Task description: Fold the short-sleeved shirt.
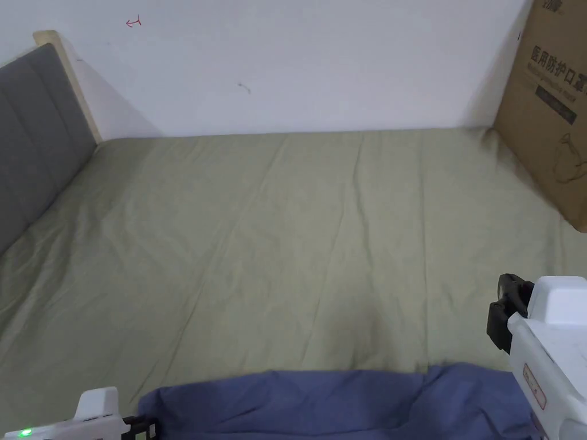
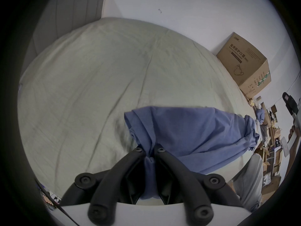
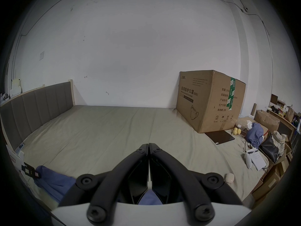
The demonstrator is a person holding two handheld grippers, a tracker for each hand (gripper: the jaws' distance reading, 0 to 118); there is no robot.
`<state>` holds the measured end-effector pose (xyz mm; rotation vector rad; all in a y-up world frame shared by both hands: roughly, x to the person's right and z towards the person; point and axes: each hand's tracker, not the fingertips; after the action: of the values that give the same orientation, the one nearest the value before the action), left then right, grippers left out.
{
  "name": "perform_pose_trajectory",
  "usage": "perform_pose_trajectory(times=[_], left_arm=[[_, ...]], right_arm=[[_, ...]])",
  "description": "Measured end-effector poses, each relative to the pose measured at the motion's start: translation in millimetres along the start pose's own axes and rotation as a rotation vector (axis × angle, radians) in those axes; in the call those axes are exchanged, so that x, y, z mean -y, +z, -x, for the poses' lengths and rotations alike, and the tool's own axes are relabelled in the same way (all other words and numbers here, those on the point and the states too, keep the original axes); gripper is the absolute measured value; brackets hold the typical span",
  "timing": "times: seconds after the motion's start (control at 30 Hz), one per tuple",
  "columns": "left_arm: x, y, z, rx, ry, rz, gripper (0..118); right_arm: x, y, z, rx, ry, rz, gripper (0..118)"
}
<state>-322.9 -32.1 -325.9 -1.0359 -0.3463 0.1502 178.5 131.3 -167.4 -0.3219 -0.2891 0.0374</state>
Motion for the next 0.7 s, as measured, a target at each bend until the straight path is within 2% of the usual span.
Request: perform_pose_trajectory(times=[0.2,0.3,0.5,0.7], left_arm=[[-22,49,-7,-0.017,0.035,-0.070,4],[-27,65,2,-0.074,0.010,-0.088,4],[-34,96,35,-0.181,0.066,-0.098,4],[-41,105,-14,-0.157,0.019,-0.113,4]], right_arm=[[-6,3,-10,0.011,-0.024,-0.021,0],[-10,6,-12,0.010,-0.031,-0.036,0],[-12,13,-19,-0.009,-0.032,-0.056,0],[-13,19,-24,-0.025,-0.029,-0.066,0]])
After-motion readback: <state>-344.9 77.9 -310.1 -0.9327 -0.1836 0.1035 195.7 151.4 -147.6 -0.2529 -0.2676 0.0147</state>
